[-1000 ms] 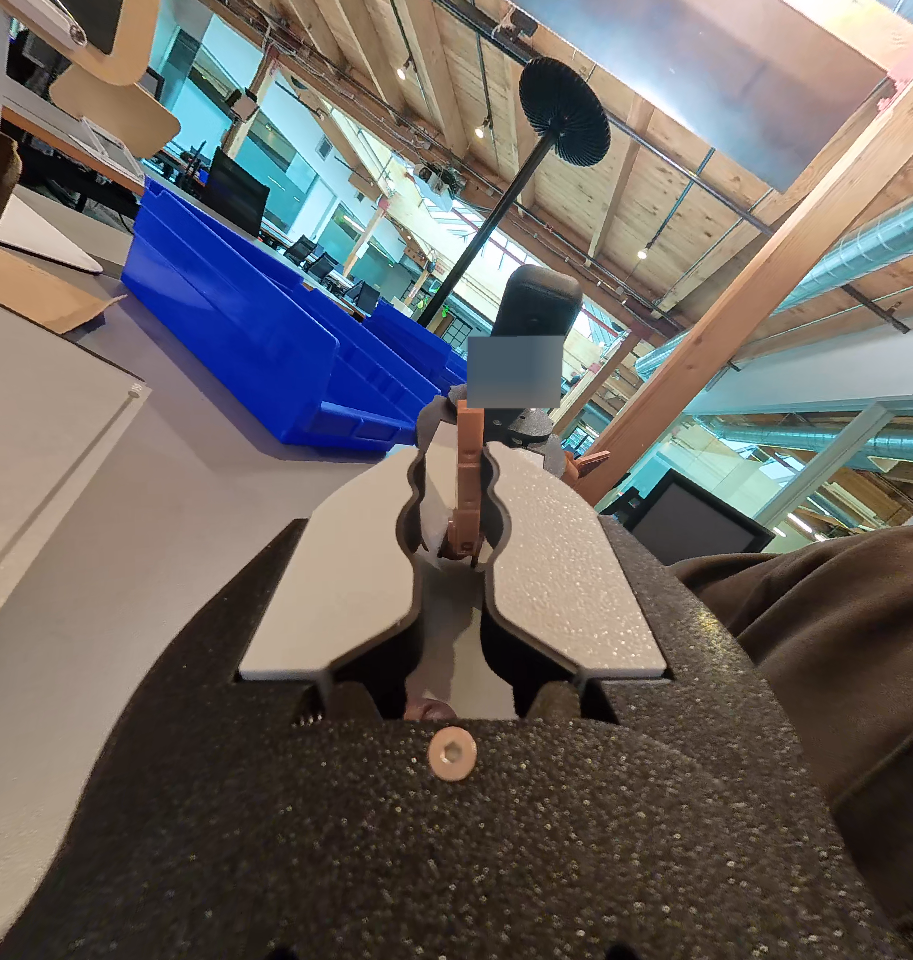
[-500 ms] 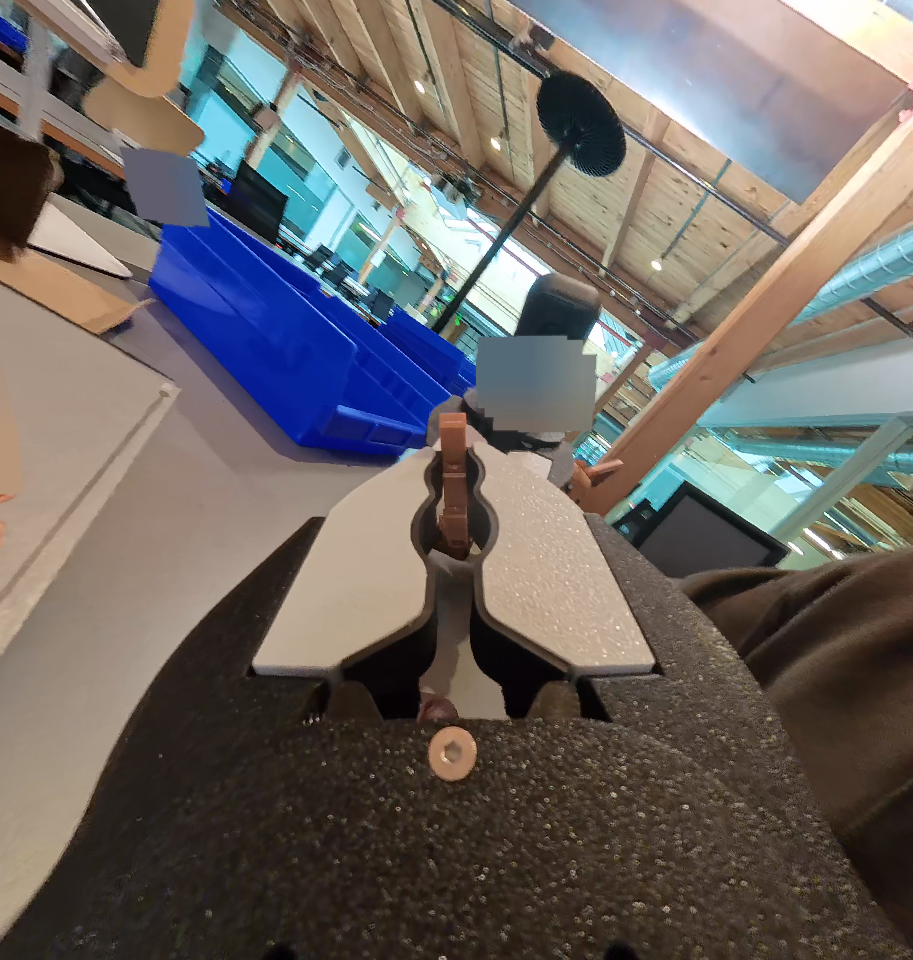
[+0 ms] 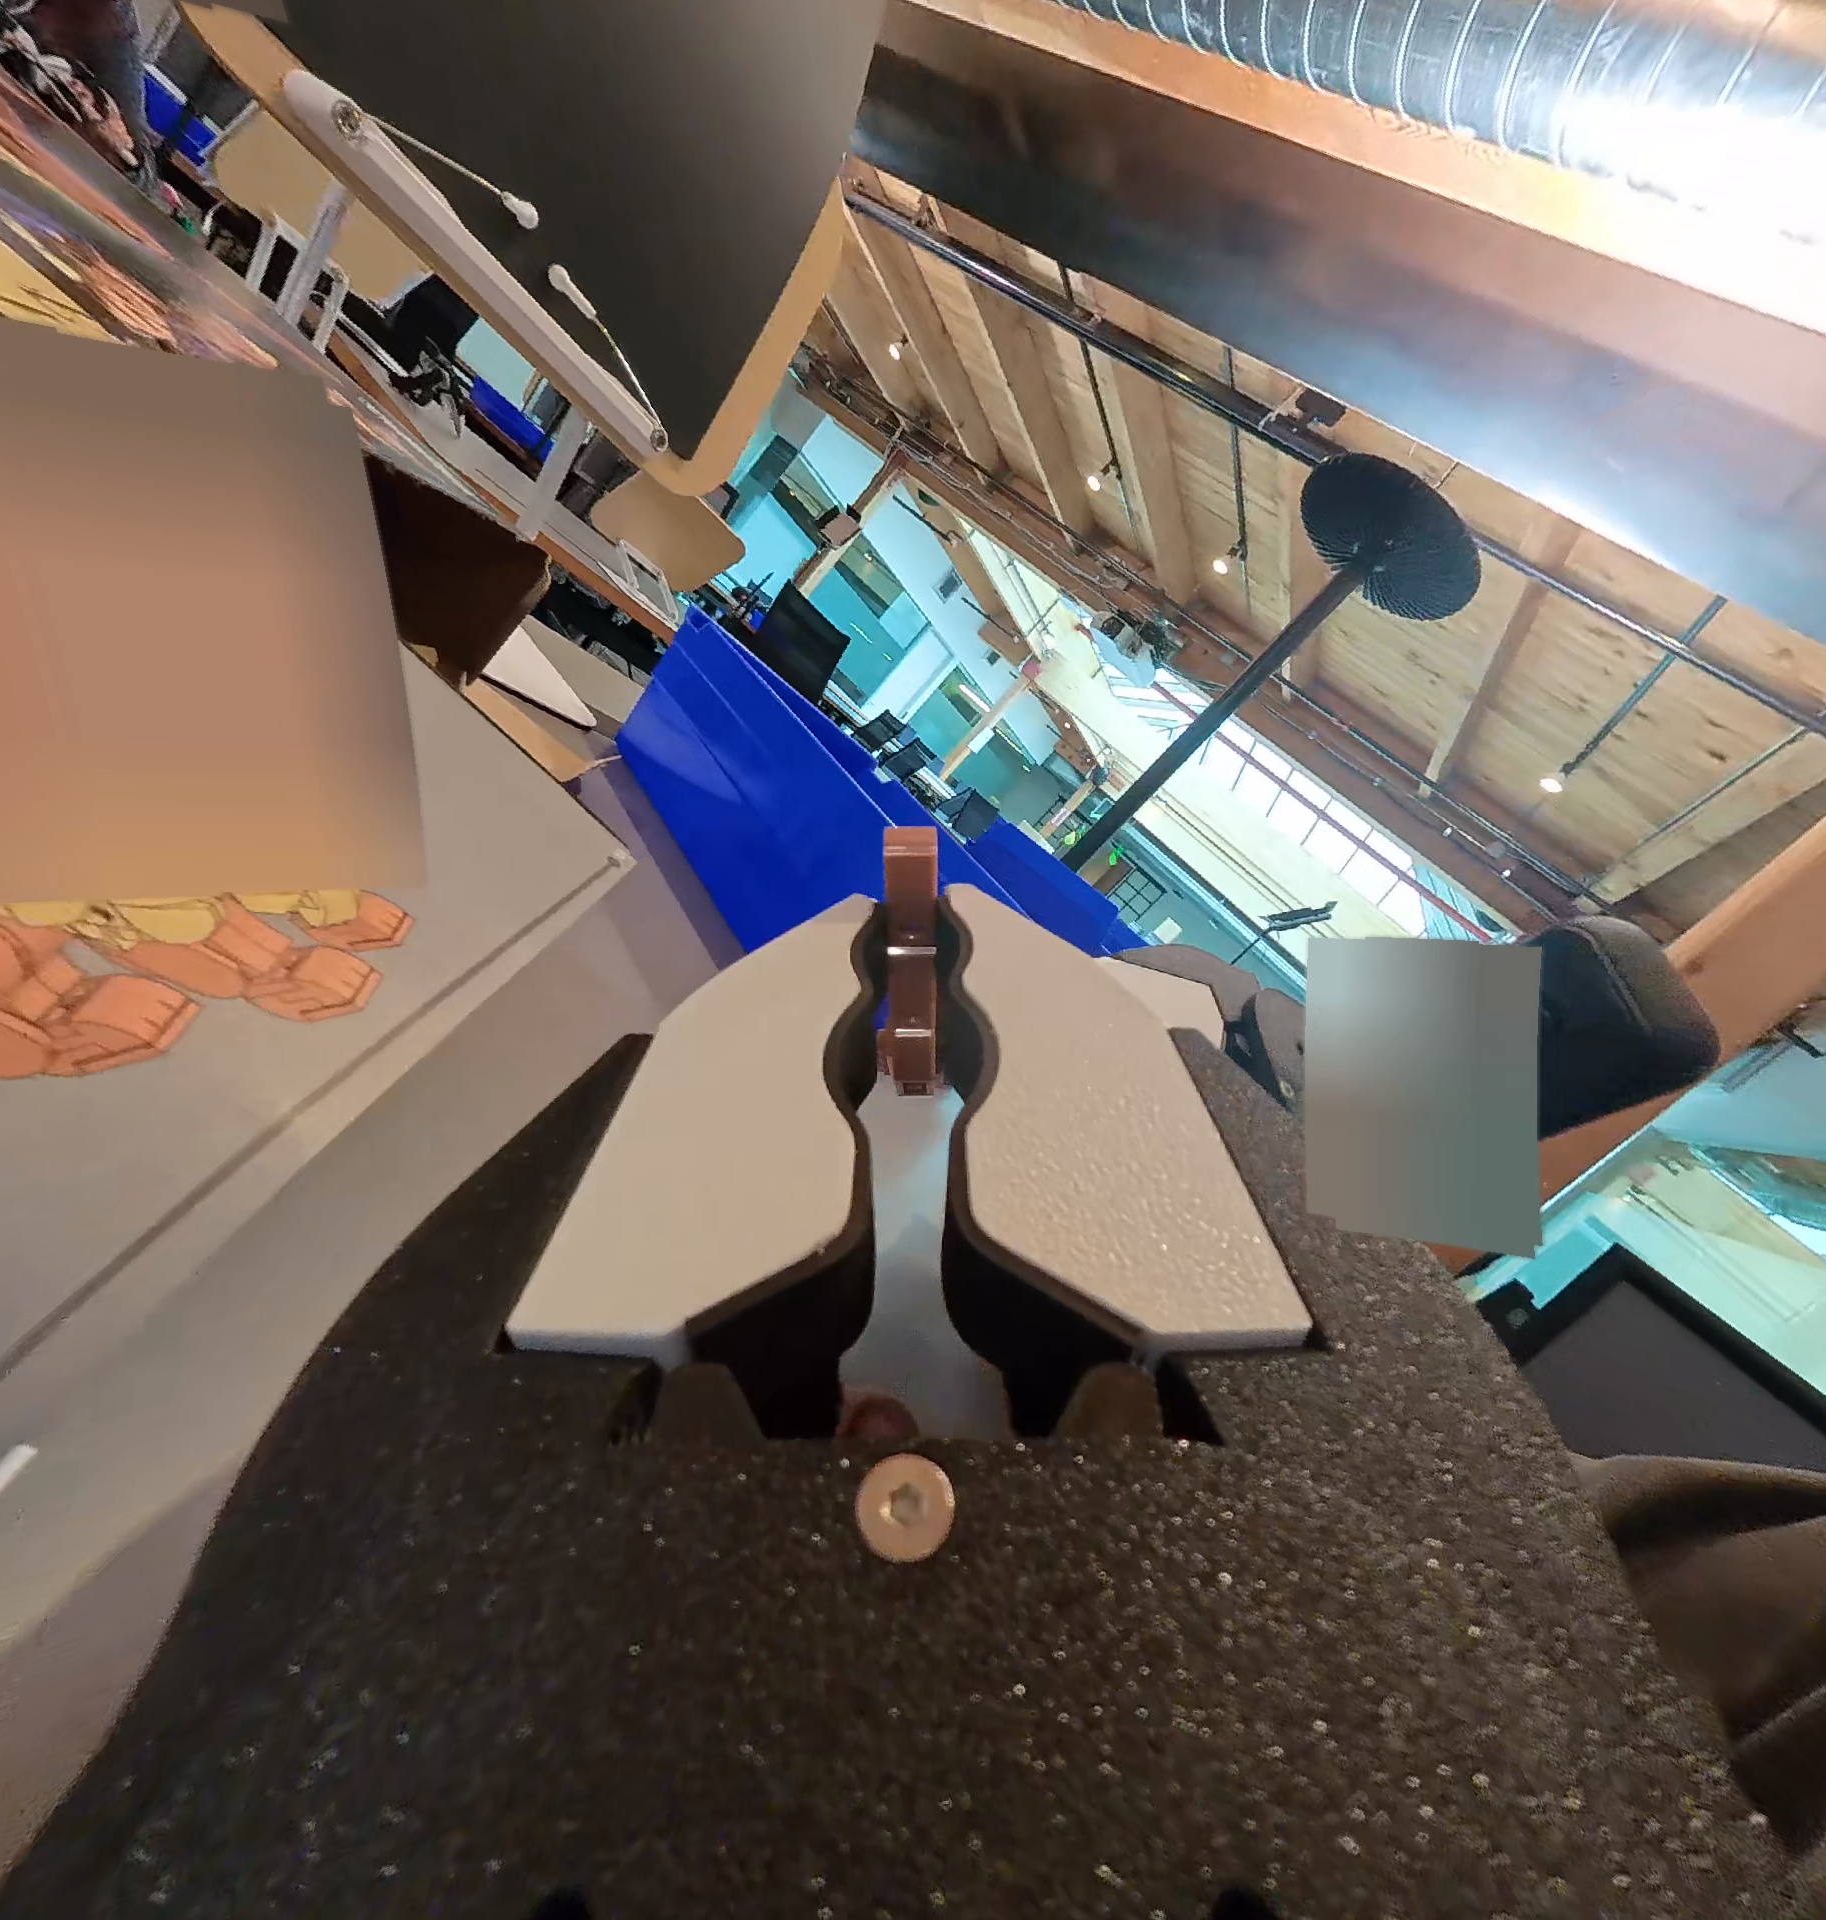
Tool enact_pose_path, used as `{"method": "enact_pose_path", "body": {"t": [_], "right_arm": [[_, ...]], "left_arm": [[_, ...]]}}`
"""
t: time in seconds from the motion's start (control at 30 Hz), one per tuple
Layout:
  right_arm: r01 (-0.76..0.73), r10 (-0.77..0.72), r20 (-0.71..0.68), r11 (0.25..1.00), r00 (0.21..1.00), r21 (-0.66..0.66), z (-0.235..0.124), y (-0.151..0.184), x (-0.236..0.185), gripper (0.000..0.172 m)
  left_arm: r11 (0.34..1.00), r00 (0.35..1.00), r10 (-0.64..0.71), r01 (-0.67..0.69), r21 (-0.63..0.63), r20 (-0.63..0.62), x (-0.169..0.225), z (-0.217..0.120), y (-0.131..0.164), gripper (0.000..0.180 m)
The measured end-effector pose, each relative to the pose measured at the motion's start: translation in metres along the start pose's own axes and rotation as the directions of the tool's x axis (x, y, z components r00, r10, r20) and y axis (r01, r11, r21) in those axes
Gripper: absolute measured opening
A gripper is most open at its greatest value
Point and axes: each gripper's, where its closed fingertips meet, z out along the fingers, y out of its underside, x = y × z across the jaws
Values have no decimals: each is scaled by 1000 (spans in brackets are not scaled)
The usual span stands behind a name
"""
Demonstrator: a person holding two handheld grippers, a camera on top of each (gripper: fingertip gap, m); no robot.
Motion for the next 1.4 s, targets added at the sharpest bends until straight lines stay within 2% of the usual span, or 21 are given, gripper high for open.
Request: {"method": "enact_pose_path", "body": {"t": [0.53,0.83,0.87,0.97,1.4], "right_arm": [[48,-53,-120,998,991,-50,4,4,7,18],[-12,9,-93,999,996,-40,3,3,7,16],[-13,9,-101,999,995,-37,2,2,8,8],[-17,14,-96,999,995,-31,1,2,9,8],[30,-37,-113,998,993,-61,4,8,10,10]], "left_arm": [[1000,999,-1,1,-6,44,1,6,10,8],[1000,999,-7,7,-11,36,2,7,11,8],[1000,999,-6,7,-13,35,2,7,11,8],[1000,1000,-4,5,-16,31,2,7,12,8],[998,999,-31,33,-58,25,1,8,16,10]]}}
